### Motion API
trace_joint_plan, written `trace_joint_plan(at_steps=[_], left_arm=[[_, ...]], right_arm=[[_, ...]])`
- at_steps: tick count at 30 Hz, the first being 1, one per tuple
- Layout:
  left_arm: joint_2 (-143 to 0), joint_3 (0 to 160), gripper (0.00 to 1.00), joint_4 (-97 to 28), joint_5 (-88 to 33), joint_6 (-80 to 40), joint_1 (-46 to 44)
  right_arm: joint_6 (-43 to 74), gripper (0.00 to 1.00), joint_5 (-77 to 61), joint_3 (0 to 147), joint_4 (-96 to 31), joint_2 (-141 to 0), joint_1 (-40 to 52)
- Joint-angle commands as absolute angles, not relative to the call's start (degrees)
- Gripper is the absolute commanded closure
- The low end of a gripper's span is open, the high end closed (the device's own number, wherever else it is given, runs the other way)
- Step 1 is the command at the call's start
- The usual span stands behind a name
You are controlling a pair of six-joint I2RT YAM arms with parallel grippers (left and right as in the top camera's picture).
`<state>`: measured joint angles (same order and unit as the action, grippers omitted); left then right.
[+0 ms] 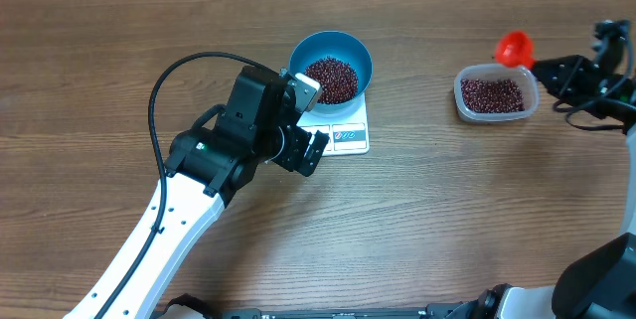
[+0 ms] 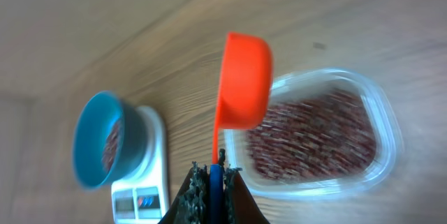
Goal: Scoop item into bowl and weigh 150g on scale
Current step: 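Carry the scoop back and lower it into the bean tub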
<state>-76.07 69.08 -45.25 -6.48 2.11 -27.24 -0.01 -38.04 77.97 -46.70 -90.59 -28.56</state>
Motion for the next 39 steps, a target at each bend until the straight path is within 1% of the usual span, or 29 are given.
trace_joint_plan(at_steps=[1, 2, 6, 9, 10, 12, 17, 18, 19, 20, 21, 22, 23, 25, 26, 30, 34, 39], left_arm=[[-75.64, 69.25, 0.00, -45.21, -7.07, 3.22, -27.00], [-75.64, 69.25, 0.00, -45.21, -7.07, 3.22, -27.00], [-75.64, 69.25, 0.00, -45.21, -7.07, 3.22, -27.00], [-75.64, 69.25, 0.00, -45.21, -7.07, 3.22, -27.00], [-75.64, 69.25, 0.00, -45.21, -7.07, 3.22, -27.00], [-75.64, 69.25, 0.00, -45.21, -7.07, 3.22, -27.00], [-75.64, 69.25, 0.00, -45.21, -7.07, 3.22, -27.00], [-75.64, 69.25, 0.00, -45.21, -7.07, 3.22, -27.03], [-75.64, 69.25, 0.00, -45.21, -7.07, 3.22, -27.00], [-75.64, 69.25, 0.00, -45.21, -7.07, 3.22, -27.00], [-75.64, 69.25, 0.00, -45.21, -7.07, 3.22, -27.00], [-75.64, 69.25, 0.00, -45.21, -7.07, 3.22, -27.00], [-75.64, 69.25, 0.01, -45.21, -7.07, 3.22, -27.00], [-75.64, 69.25, 0.00, -45.21, -7.07, 3.22, -27.00], [-75.64, 69.25, 0.00, -45.21, -7.07, 3.22, -27.03], [-75.64, 69.25, 0.00, -45.21, -7.07, 3.22, -27.00], [-75.64, 69.25, 0.00, -45.21, -7.09, 3.22, -27.00], [-75.64, 69.25, 0.00, -45.21, -7.07, 3.22, -27.00]], right_arm=[[7.29, 0.96, -32.60, 74.89, -46.11, -89.80, -29.65], [7.92, 0.96, -32.62, 74.11, -45.32, -89.80, -29.65], [16.43, 0.96, -32.62, 69.36, -38.57, -89.82, -29.58], [19.70, 0.96, -32.62, 67.75, -37.34, -89.86, -29.58], [19.97, 0.96, -32.62, 67.66, -37.60, -89.93, -29.58], [19.94, 0.91, -32.64, 67.66, -38.17, -90.11, -29.58], [19.94, 0.89, -33.69, 67.64, -39.51, -90.15, -28.53], [19.94, 0.86, -33.69, 67.64, -39.29, -90.15, -28.03], [19.94, 0.80, -33.69, 67.64, -39.07, -90.15, -27.59], [19.94, 0.68, -33.67, 67.64, -38.83, -90.15, -26.89], [19.94, 0.53, -33.67, 67.66, -38.72, -90.15, -26.33], [19.94, 0.42, -33.67, 67.64, -38.65, -90.15, -25.74], [19.97, 0.29, -33.69, 67.64, -38.70, -90.15, -25.02], [19.94, 0.14, -33.67, 67.66, -39.09, -90.15, -24.03], [19.94, 0.09, -33.63, 67.64, -39.31, -90.15, -23.81], [20.10, 0.05, -31.62, 67.66, -42.11, -90.15, -23.68], [20.16, 0.00, -23.99, 67.66, -46.48, -90.15, -23.70], [20.14, 0.00, -24.10, 67.68, -46.17, -90.13, -23.68]])
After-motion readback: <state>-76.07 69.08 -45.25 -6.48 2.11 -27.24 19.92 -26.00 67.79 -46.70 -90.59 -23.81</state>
